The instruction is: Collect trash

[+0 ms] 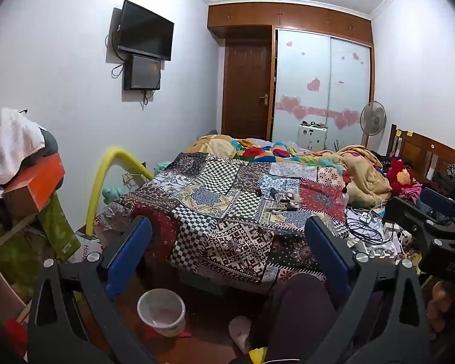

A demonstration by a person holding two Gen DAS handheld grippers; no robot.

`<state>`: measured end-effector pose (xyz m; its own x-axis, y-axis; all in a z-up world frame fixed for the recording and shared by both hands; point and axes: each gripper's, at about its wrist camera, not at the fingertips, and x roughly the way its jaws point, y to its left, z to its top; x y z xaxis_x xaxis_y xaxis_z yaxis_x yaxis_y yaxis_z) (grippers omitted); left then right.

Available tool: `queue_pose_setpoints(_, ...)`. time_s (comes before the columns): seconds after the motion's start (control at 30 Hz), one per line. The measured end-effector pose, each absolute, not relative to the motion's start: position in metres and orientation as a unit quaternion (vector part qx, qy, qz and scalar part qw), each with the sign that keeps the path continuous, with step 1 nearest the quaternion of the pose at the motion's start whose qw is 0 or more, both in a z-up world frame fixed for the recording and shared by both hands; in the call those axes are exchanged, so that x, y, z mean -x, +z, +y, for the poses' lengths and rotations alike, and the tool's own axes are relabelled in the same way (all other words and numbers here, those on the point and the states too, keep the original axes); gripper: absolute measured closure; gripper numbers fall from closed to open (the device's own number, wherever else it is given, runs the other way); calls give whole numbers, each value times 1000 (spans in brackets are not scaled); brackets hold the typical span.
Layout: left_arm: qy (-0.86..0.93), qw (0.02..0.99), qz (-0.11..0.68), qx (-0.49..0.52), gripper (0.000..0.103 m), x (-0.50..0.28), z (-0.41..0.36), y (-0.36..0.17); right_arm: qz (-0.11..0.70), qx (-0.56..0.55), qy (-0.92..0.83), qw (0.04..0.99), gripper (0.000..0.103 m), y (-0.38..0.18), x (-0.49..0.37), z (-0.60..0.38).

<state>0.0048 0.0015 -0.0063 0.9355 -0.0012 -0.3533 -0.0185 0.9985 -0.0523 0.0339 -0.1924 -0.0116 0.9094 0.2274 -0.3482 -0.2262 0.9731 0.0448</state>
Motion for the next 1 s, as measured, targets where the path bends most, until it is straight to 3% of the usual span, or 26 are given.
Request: queue_pose_setpoints(1.0, 2, 982, 184, 27, 1, -5, 5, -14, 172, -8, 117, 978, 0, -9, -30, -192)
